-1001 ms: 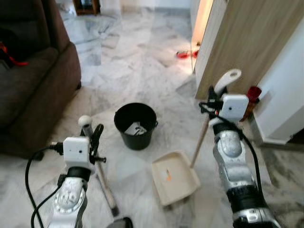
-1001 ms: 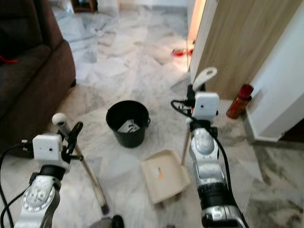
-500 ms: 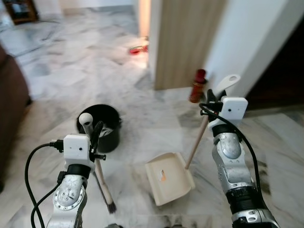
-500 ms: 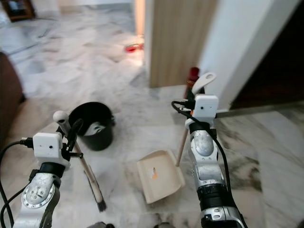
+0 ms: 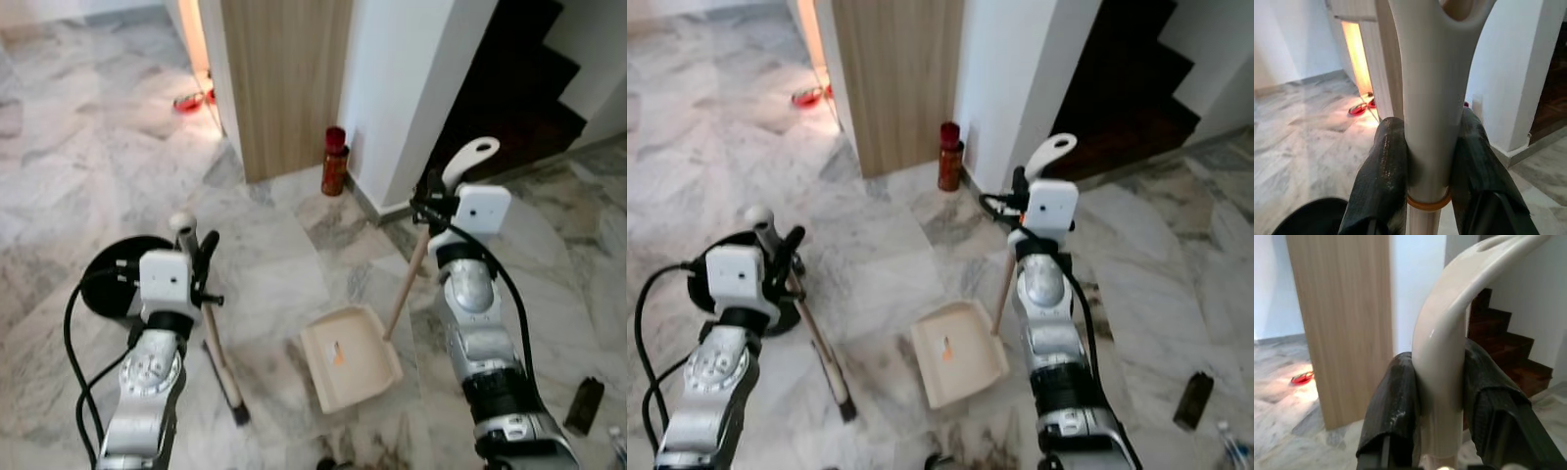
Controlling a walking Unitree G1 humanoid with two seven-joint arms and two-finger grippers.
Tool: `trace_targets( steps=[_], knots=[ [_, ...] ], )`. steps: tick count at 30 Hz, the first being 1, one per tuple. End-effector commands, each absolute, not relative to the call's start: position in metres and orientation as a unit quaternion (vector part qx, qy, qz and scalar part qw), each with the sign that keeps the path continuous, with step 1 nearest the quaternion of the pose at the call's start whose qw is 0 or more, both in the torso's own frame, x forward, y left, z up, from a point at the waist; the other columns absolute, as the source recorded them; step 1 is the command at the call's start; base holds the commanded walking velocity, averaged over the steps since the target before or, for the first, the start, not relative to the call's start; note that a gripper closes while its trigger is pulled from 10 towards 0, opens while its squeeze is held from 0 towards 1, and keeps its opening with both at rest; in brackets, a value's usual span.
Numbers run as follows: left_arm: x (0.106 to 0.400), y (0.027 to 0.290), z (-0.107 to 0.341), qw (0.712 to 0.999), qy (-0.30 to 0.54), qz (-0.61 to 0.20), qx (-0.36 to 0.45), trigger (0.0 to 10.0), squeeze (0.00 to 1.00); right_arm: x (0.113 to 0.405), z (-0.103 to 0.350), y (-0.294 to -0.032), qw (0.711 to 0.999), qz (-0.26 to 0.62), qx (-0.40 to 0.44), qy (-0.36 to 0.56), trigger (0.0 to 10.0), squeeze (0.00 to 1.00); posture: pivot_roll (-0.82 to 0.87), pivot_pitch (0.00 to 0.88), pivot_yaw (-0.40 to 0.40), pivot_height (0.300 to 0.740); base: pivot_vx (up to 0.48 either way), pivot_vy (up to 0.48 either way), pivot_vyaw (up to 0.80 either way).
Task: Sweep floor
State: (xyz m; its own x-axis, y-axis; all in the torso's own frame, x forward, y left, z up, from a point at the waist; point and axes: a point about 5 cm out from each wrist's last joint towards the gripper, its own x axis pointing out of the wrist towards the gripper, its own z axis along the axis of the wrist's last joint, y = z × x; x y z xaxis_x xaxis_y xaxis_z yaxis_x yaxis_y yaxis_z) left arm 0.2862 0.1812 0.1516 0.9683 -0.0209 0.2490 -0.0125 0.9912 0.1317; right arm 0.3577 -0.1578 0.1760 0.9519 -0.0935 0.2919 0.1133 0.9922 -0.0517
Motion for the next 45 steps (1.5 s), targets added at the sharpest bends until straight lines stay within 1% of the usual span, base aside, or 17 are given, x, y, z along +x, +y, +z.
trace_targets(
  steps=[1, 5, 10, 12, 14, 16, 22, 27, 33, 37, 40, 45],
  knots=[
    [0.288, 0.187, 0.159, 0.987, -0.148, 0.002, 0.066, 10.0, 0.00, 0.360, 0.188, -0.157, 0.983, -0.057, -0.026, -0.171, 10.0, 0.00, -0.04, 0.042, 0.030, 0.740, 0.000, 0.000, -0.80],
    [0.294, 0.194, 0.166, 0.985, -0.159, 0.005, 0.069, 10.0, 0.00, 0.361, 0.183, -0.154, 0.984, -0.058, -0.020, -0.169, 10.0, 0.00, -0.02, 0.000, 0.055, 0.740, 0.000, 0.000, -0.80],
    [0.296, 0.205, 0.171, 0.983, -0.167, 0.015, 0.076, 10.0, 0.00, 0.358, 0.169, -0.156, 0.986, -0.070, -0.017, -0.147, 10.0, 0.00, 0.01, 0.000, 0.050, 0.740, 0.000, 0.000, -0.80],
    [0.292, 0.217, 0.174, 0.981, -0.173, 0.040, 0.075, 10.0, 0.00, 0.352, 0.157, -0.157, 0.989, -0.065, -0.028, -0.132, 10.0, 0.00, 0.03, 0.000, 0.039, 0.740, 0.000, 0.000, -0.80],
    [0.288, 0.220, 0.172, 0.982, -0.171, 0.048, 0.072, 10.0, 0.00, 0.349, 0.153, -0.163, 0.989, -0.069, -0.029, -0.125, 10.0, 0.00, 0.03, 0.000, 0.039, 0.740, 0.000, 0.000, -0.80],
    [0.283, 0.215, 0.168, 0.983, -0.166, 0.046, 0.070, 10.0, 0.00, 0.346, 0.150, -0.172, 0.989, -0.075, -0.035, -0.123, 10.0, 0.00, 0.04, 0.000, 0.031, 0.740, 0.000, 0.000, -0.80],
    [0.279, 0.206, 0.158, 0.985, -0.156, 0.046, 0.054, 10.0, 0.00, 0.343, 0.144, -0.184, 0.989, -0.082, -0.048, -0.115, 10.0, 0.00, 0.04, 0.000, 0.012, 0.740, 0.000, 0.000, -0.80],
    [0.281, 0.204, 0.157, 0.987, -0.153, 0.036, 0.043, 10.0, 0.00, 0.340, 0.143, -0.186, 0.988, -0.091, -0.047, -0.113, 10.0, 0.00, 0.02, 0.000, 0.008, 0.740, 0.000, 0.000, -0.80],
    [0.289, 0.201, 0.158, 0.988, -0.153, 0.010, 0.034, 10.0, 0.00, 0.341, 0.145, -0.178, 0.989, -0.081, -0.039, -0.118, 10.0, 0.00, -0.05, 0.000, -0.008, 0.740, 0.000, 0.000, -0.80],
    [0.295, 0.197, 0.161, 0.987, -0.159, 0.016, 0.019, 10.0, 0.00, 0.342, 0.151, -0.179, 0.987, -0.082, -0.040, -0.130, 10.0, 0.00, -0.10, 0.000, 0.013, 0.740, 0.000, 0.000, -0.80],
    [0.295, 0.191, 0.158, 0.988, -0.151, -0.001, 0.016, 10.0, 0.00, 0.338, 0.154, -0.183, 0.984, -0.101, -0.039, -0.139, 10.0, 0.00, -0.19, 0.001, 0.057, 0.740, 0.000, 0.000, -0.80],
    [0.294, 0.191, 0.150, 0.991, -0.133, -0.016, 0.017, 10.0, 0.00, 0.333, 0.151, -0.188, 0.982, -0.119, -0.037, -0.140, 10.0, 0.00, -0.22, 0.000, 0.086, 0.740, 0.000, 0.000, -0.80]
  ],
)
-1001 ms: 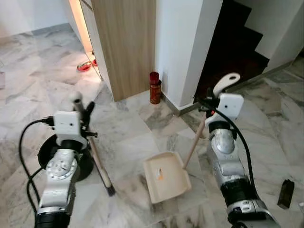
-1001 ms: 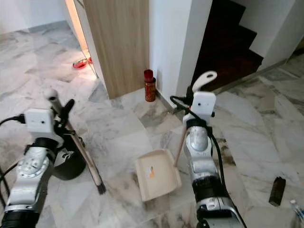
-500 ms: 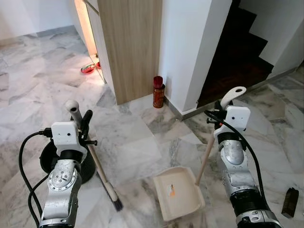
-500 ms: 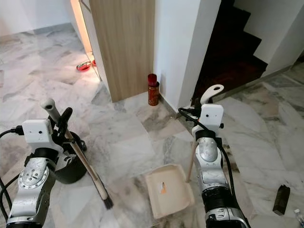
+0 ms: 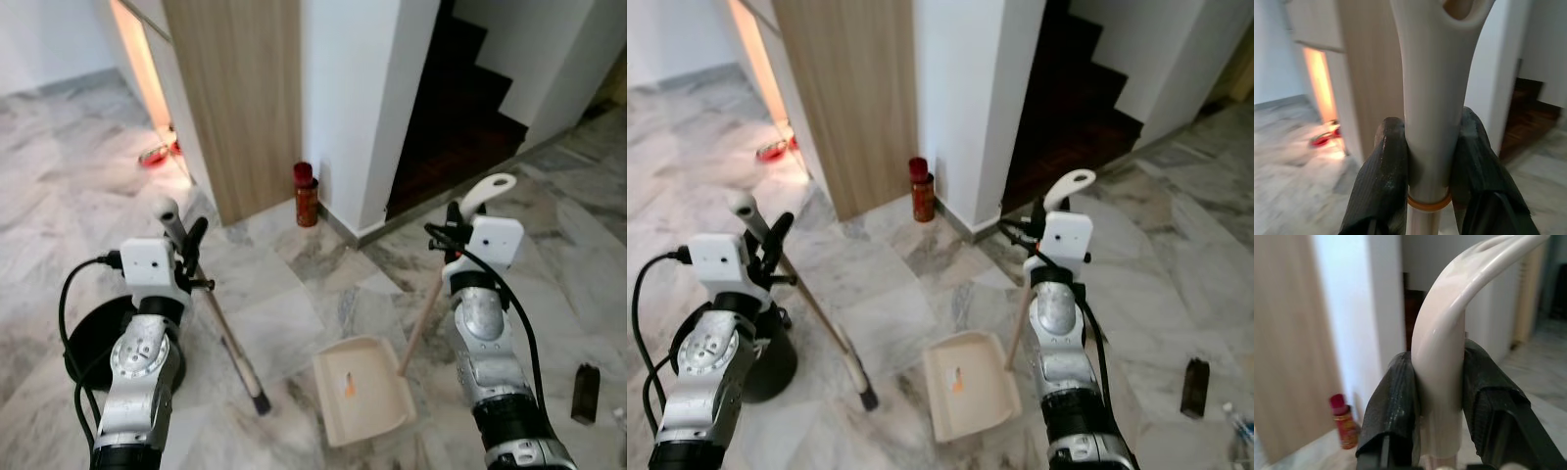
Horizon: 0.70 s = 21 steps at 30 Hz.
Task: Sweep floor
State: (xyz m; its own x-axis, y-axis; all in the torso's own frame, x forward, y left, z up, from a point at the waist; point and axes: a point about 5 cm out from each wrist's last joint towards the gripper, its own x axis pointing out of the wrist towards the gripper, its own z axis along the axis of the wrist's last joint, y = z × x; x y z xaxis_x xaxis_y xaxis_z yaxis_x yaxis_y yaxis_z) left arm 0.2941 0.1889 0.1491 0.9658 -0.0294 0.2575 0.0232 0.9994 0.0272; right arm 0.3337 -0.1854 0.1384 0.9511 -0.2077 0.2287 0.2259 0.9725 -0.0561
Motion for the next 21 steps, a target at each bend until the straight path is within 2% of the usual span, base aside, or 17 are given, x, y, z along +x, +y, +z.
trace_targets(
  steps=[1, 12, 21],
  knots=[
    [0.2943, 0.1918, 0.1491, 0.991, -0.131, -0.017, 0.018, 10.0, 0.00, 0.3316, 0.1510, -0.1877, 0.982, -0.122, -0.037, -0.141, 10.0, 0.00, -0.23, 0.000, 0.098, 0.740, 0.000, 0.000, -0.80],
    [0.2973, 0.1929, 0.1519, 0.991, -0.133, -0.016, 0.023, 10.0, 0.00, 0.3329, 0.1526, -0.1823, 0.983, -0.118, -0.035, -0.138, 10.0, 0.00, -0.16, 0.010, 0.094, 0.740, 0.000, 0.000, -0.80],
    [0.2890, 0.2001, 0.1572, 0.988, -0.152, 0.013, 0.029, 10.0, 0.00, 0.3337, 0.1489, -0.1864, 0.986, -0.101, -0.045, -0.125, 10.0, 0.00, -0.08, 0.000, 0.024, 0.740, 0.000, 0.000, -0.80]
  ],
)
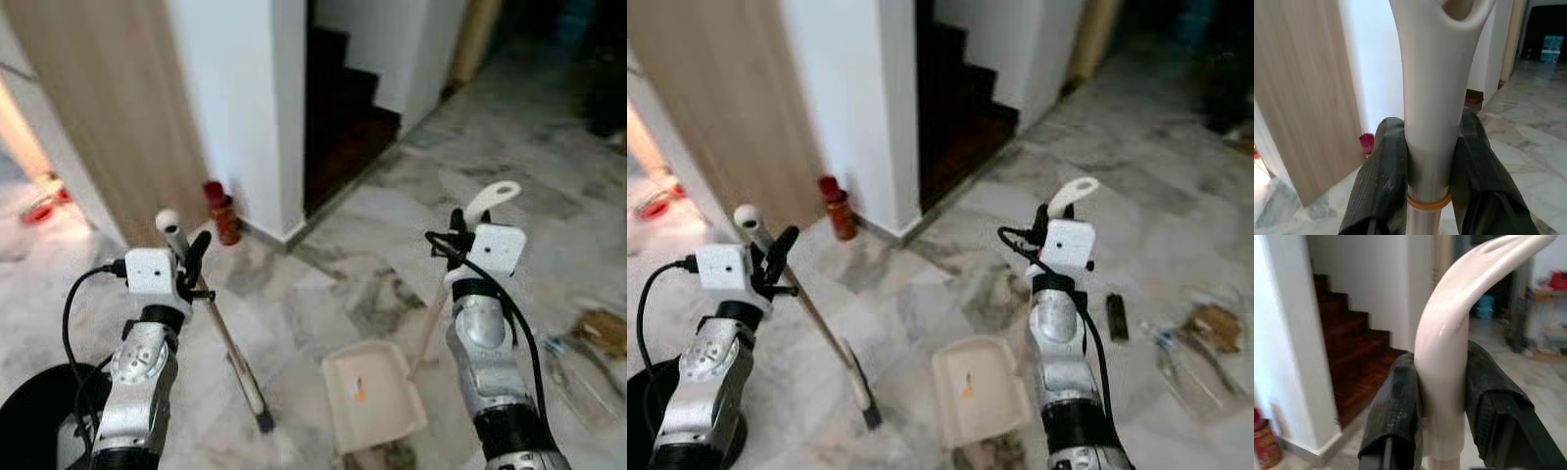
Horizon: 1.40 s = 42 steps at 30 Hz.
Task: Sweep floor
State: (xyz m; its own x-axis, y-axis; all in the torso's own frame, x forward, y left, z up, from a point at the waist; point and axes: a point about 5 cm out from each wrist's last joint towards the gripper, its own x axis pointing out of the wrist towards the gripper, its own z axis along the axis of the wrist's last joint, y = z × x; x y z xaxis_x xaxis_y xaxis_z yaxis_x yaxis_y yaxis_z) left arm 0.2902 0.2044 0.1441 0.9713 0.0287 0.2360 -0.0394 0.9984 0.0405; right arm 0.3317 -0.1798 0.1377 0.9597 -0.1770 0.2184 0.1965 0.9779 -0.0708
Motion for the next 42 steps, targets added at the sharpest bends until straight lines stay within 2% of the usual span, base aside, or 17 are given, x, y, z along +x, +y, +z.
trace_targets(
  steps=[1, 11, 21, 27, 33, 39, 42],
  knots=[
    [0.288, 0.200, 0.157, 0.988, -0.152, 0.013, 0.029, 10.0, 0.00, 0.334, 0.149, -0.188, 0.986, -0.101, -0.045, -0.125, 10.0, 0.00, -0.08, 0.000, 0.024, 0.740, 0.000, 0.000, -0.80],
    [0.282, 0.200, 0.155, 0.989, -0.147, 0.021, 0.027, 10.0, 0.00, 0.338, 0.156, -0.194, 0.984, -0.105, -0.052, -0.131, 10.0, 0.00, -0.02, 0.023, 0.017, 0.740, 0.000, 0.000, -0.80],
    [0.273, 0.215, 0.152, 0.989, -0.141, 0.046, 0.020, 10.0, 0.00, 0.339, 0.149, -0.172, 0.990, -0.065, -0.039, -0.119, 10.0, 0.00, 0.00, 0.025, -0.002, 0.740, 0.000, 0.000, -0.80],
    [0.271, 0.217, 0.156, 0.988, -0.141, 0.053, 0.029, 10.0, 0.00, 0.342, 0.149, -0.159, 0.991, -0.052, -0.026, -0.124, 10.0, 0.00, 0.02, 0.019, -0.011, 0.740, 0.000, 0.000, 0.00],
    [0.267, 0.226, 0.157, 0.983, -0.151, 0.096, 0.033, 10.0, 0.00, 0.344, 0.157, -0.142, 0.991, 0.007, -0.024, -0.133, 10.0, 0.00, 0.02, 0.021, -0.069, 0.740, 0.134, 0.000, 0.00],
    [0.269, 0.220, 0.156, 0.984, -0.151, 0.092, 0.029, 10.0, 0.00, 0.345, 0.159, -0.150, 0.989, 0.009, -0.046, -0.139, 10.0, 0.00, 0.01, 0.007, -0.038, 0.740, 0.296, 0.000, 0.21],
    [0.272, 0.215, 0.158, 0.985, -0.150, 0.074, 0.030, 10.0, 0.00, 0.344, 0.156, -0.151, 0.990, -0.008, -0.023, -0.139, 10.0, 0.00, 0.01, 0.000, -0.024, 0.740, 0.301, 0.000, 0.53]
  ],
)
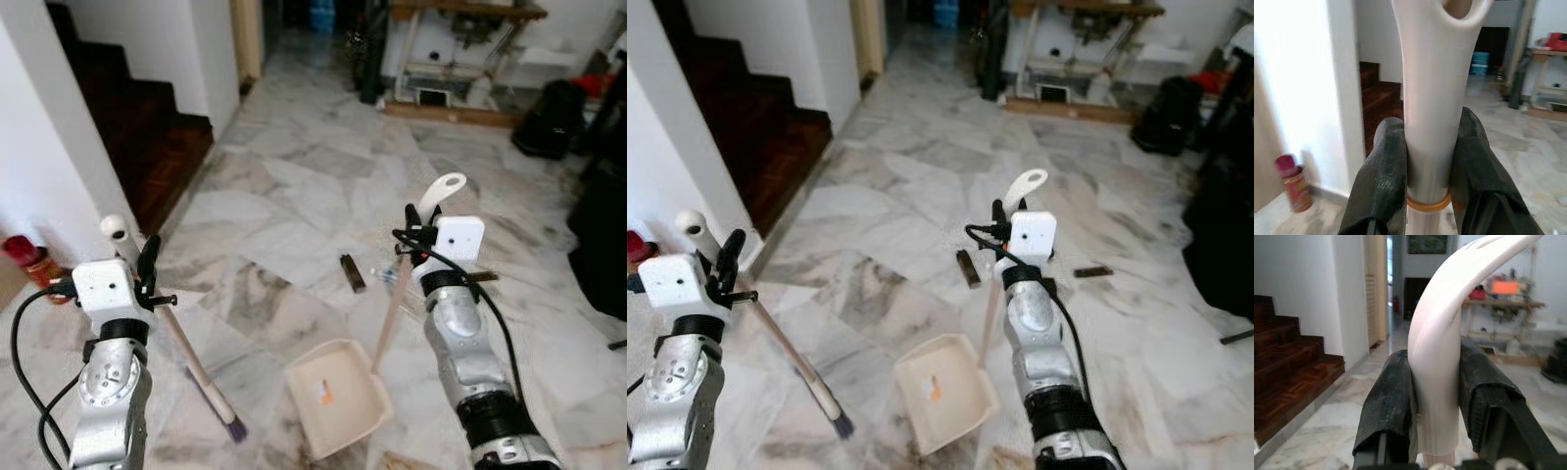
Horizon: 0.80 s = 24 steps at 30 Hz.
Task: Sweep floor
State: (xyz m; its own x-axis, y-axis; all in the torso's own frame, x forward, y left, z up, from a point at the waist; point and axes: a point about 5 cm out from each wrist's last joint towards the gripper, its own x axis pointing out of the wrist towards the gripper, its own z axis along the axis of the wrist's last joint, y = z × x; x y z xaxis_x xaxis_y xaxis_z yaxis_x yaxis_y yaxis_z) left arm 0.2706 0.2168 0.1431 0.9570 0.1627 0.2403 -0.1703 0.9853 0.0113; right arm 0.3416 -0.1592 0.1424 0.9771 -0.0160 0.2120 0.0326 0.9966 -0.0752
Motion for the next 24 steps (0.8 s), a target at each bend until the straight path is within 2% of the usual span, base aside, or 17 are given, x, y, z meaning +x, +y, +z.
trace_targets(
  steps=[1, 6, 24],
  knots=[
    [0.272, 0.215, 0.159, 0.985, -0.151, 0.072, 0.031, 10.0, 0.00, 0.343, 0.155, -0.152, 0.990, -0.011, -0.018, -0.138, 10.0, 0.00, 0.01, 0.002, -0.024, 0.740, 0.304, 0.000, 0.00],
    [0.276, 0.220, 0.158, 0.985, -0.150, 0.077, 0.035, 10.0, 0.00, 0.342, 0.156, -0.146, 0.990, 0.009, -0.019, -0.137, 10.0, 0.00, -0.01, 0.000, -0.032, 0.740, 0.319, 0.000, 0.00],
    [0.272, 0.213, 0.153, 0.987, -0.141, 0.061, 0.037, 10.0, 0.00, 0.338, 0.151, -0.138, 0.991, 0.025, -0.012, -0.133, 10.0, 0.00, 0.00, 0.010, -0.027, 0.740, 0.324, 0.000, 0.00]
  ],
)
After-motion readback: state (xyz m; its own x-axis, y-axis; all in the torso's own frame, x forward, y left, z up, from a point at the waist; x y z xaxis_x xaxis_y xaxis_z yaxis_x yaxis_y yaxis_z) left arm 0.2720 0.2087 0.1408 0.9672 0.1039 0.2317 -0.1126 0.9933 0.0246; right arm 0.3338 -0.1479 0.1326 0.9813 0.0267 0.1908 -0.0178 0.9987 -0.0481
